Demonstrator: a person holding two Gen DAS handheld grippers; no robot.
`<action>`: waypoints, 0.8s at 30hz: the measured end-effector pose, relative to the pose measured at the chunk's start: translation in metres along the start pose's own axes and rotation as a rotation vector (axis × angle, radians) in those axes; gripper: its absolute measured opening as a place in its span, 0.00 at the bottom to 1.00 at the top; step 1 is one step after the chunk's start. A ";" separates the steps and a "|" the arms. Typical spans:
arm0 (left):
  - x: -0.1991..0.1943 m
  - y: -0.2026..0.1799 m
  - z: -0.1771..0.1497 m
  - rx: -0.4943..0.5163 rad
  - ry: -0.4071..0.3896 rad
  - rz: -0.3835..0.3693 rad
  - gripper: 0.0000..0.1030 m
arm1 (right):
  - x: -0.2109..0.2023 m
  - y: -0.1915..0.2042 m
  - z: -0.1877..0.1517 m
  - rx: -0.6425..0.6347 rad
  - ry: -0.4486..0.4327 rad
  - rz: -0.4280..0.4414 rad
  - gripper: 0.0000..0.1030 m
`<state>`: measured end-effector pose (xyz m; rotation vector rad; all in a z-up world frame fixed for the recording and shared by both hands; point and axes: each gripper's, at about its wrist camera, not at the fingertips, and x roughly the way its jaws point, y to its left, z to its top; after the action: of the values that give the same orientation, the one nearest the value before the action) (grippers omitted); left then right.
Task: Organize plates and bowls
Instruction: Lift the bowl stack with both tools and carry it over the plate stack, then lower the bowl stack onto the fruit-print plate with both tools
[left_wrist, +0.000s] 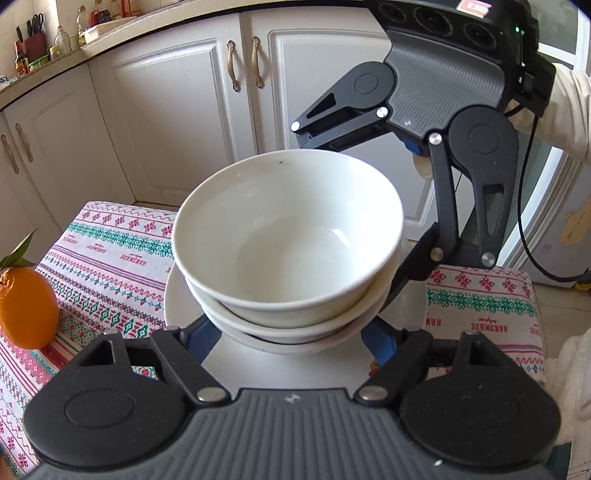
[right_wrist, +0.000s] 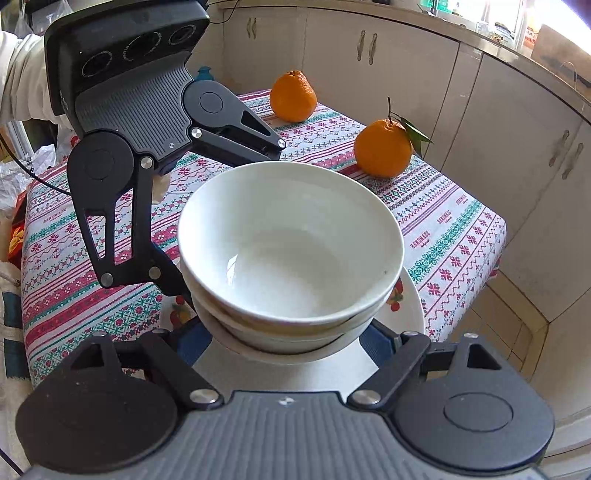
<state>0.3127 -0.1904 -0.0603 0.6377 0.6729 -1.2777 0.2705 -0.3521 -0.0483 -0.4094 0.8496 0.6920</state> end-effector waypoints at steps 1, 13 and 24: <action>0.001 0.000 0.000 0.000 -0.002 -0.001 0.79 | 0.001 -0.001 -0.001 0.004 0.000 0.002 0.87; -0.016 -0.017 -0.007 0.021 -0.043 0.060 0.92 | -0.006 0.008 -0.001 0.034 -0.001 -0.031 0.99; -0.074 -0.059 -0.034 -0.142 -0.140 0.350 0.99 | -0.040 0.061 0.000 0.137 0.002 -0.237 1.00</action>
<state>0.2398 -0.1283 -0.0302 0.5170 0.5052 -0.9313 0.2089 -0.3248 -0.0200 -0.3807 0.8295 0.4119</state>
